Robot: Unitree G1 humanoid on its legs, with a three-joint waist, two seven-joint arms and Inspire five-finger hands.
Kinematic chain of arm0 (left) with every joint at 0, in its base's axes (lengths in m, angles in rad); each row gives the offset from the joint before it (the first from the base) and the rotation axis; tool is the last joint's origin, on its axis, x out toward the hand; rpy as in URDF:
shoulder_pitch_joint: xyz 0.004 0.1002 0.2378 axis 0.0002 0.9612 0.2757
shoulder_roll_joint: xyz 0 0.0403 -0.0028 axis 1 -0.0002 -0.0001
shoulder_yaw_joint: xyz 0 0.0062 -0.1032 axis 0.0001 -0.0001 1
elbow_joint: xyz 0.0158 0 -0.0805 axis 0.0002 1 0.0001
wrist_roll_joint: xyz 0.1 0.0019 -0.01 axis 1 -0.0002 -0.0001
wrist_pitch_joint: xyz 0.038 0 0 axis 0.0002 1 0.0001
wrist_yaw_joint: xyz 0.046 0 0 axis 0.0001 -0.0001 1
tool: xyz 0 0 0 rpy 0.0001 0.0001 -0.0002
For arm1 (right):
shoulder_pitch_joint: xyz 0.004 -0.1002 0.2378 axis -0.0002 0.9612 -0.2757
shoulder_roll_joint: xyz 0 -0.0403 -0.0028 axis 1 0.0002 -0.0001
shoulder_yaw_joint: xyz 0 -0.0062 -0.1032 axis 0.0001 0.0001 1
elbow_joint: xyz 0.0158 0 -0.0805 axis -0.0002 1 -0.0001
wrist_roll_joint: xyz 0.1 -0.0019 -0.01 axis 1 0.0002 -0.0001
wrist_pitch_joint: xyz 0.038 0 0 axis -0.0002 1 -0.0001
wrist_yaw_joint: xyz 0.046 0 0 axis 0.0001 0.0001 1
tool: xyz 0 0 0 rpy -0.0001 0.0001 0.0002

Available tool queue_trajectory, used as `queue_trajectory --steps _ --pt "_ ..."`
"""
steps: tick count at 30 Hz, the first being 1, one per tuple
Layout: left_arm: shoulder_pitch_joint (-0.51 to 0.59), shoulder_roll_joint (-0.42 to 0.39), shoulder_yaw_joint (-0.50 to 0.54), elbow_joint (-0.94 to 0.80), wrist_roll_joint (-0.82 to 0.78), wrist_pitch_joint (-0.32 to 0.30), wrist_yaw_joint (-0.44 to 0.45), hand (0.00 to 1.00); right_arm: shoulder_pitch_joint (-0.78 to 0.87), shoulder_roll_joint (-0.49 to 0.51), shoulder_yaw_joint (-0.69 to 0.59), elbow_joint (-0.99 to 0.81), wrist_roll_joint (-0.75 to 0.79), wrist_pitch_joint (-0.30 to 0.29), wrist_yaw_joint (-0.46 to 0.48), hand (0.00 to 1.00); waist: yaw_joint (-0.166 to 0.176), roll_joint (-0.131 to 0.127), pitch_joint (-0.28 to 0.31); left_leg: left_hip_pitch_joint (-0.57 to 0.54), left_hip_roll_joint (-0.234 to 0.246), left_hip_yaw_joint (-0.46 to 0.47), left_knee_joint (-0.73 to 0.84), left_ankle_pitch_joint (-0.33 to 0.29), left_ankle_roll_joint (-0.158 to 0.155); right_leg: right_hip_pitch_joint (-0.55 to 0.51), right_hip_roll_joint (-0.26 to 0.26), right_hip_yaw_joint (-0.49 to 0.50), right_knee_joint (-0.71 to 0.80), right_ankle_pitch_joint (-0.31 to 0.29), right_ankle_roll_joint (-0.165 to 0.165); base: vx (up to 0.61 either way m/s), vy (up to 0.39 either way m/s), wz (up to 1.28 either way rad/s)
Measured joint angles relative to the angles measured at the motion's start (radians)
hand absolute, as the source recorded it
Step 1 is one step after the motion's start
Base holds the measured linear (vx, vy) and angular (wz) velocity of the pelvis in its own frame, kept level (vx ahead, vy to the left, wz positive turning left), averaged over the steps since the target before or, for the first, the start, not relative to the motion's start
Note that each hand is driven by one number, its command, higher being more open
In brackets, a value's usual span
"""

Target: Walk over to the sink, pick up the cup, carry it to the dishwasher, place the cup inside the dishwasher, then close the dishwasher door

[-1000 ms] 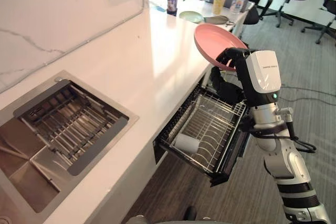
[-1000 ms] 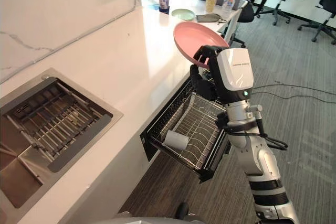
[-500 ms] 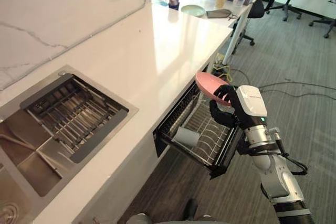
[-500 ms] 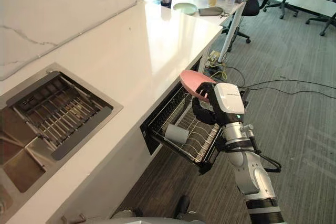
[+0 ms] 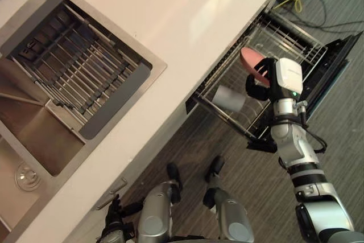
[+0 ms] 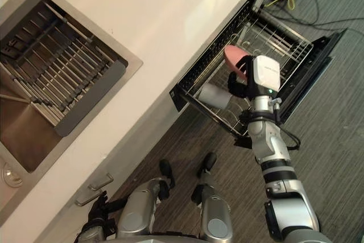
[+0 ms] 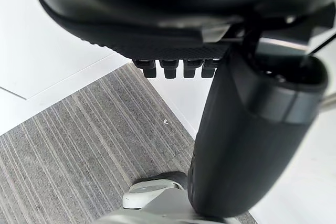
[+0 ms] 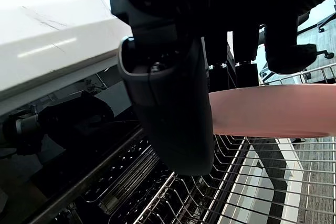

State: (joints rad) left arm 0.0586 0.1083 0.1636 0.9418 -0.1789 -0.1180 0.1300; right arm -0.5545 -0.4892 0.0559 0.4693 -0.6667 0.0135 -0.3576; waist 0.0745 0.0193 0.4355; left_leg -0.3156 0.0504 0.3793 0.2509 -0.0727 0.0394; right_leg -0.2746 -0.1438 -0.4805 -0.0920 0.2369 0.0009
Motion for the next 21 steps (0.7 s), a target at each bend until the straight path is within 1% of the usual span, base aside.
queue_trajectory --steps 2,3,7,11,12,15,17,18,20,21 --pt "-0.006 0.002 -0.019 -0.008 -0.006 0.0 -0.001 1.0 -0.015 -0.004 0.011 0.043 0.019 0.012 -0.001 0.0 0.003 0.005 0.003 -0.009 -0.011 -0.015 0.0 0.002 0.004 -0.005 -0.009 0.0 0.0 0.003 0.005 0.0 0.194 0.16" --pt "-0.011 0.002 -0.03 -0.009 -0.015 0.0 -0.002 1.0 -0.019 -0.007 0.025 0.07 0.021 0.021 -0.002 1.0 0.008 0.008 0.005 -0.01 -0.017 -0.017 -0.002 0.002 0.007 -0.006 -0.014 -0.001 0.0 0.004 0.006 0.01 0.172 0.12" --pt "-0.019 0.0 -0.053 -0.022 -0.019 0.0 -0.006 1.0 -0.019 -0.006 0.04 0.112 0.096 0.025 -0.011 1.0 0.012 0.027 0.018 -0.014 -0.029 -0.028 -0.003 0.005 0.012 -0.004 -0.027 -0.014 -0.001 0.005 0.013 0.01 0.106 0.1" --pt "-0.019 0.001 -0.057 -0.027 -0.019 0.0 -0.006 1.0 0.007 -0.006 0.026 0.112 0.136 0.021 -0.02 1.0 0.002 0.029 0.019 -0.006 -0.031 -0.04 -0.003 0.006 0.013 0.012 -0.033 -0.025 -0.001 0.004 0.017 0.02 0.068 0.08" --pt "-0.019 0.001 -0.056 -0.027 -0.019 0.002 -0.006 1.0 0.02 -0.005 0.02 0.101 0.136 0.02 -0.021 1.0 0.001 0.029 0.019 0.001 -0.031 -0.043 -0.004 0.006 0.013 0.019 -0.033 -0.027 -0.001 0.003 0.019 0.03 0.051 0.09" --pt "-0.018 0.003 -0.055 -0.012 -0.016 0.019 -0.005 1.0 0.123 0.021 -0.045 -0.036 0.162 0.014 -0.034 1.0 -0.011 0.027 0.015 0.046 -0.034 -0.06 -0.017 0.006 0.012 0.065 -0.033 -0.036 -0.001 -0.008 0.029 0.03 0.041 0.07" --pt "-0.004 0.005 -0.051 0.013 -0.013 0.031 -0.002 1.0 0.202 0.066 -0.11 -0.165 0.185 0.0 -0.065 1.0 -0.025 0.018 -0.018 0.074 -0.036 -0.057 -0.033 0.006 0.012 0.083 -0.033 -0.035 -0.001 -0.017 0.035 0.02 0.055 -0.02" --pt "0.005 0.006 -0.05 0.014 -0.007 0.034 0.0 1.0 0.217 0.075 -0.124 -0.19 0.2 -0.006 -0.075 1.0 -0.029 0.013 -0.026 0.082 -0.037 -0.055 -0.037 0.006 0.012 0.09 -0.033 -0.033 -0.001 -0.019 0.036 0.03 0.045 -0.08" --pt "0.052 0.006 -0.032 0.019 0.018 0.036 0.003 1.0 0.276 0.104 -0.185 -0.254 0.256 -0.027 -0.106 1.0 -0.034 -0.009 -0.078 0.116 -0.036 -0.039 -0.056 0.005 0.01 0.106 -0.032 -0.02 -0.001 -0.023 0.038 0.04 0.038 -0.18" --pt "0.063 0.006 -0.031 0.021 0.024 0.036 0.005 1.0 0.29 0.107 -0.206 -0.263 0.275 -0.035 -0.109 1.0 -0.034 -0.013 -0.088 0.129 -0.036 -0.034 -0.061 0.004 0.009 0.114 -0.031 -0.016 -0.001 -0.024 0.038 0.05 0.036 -0.2"
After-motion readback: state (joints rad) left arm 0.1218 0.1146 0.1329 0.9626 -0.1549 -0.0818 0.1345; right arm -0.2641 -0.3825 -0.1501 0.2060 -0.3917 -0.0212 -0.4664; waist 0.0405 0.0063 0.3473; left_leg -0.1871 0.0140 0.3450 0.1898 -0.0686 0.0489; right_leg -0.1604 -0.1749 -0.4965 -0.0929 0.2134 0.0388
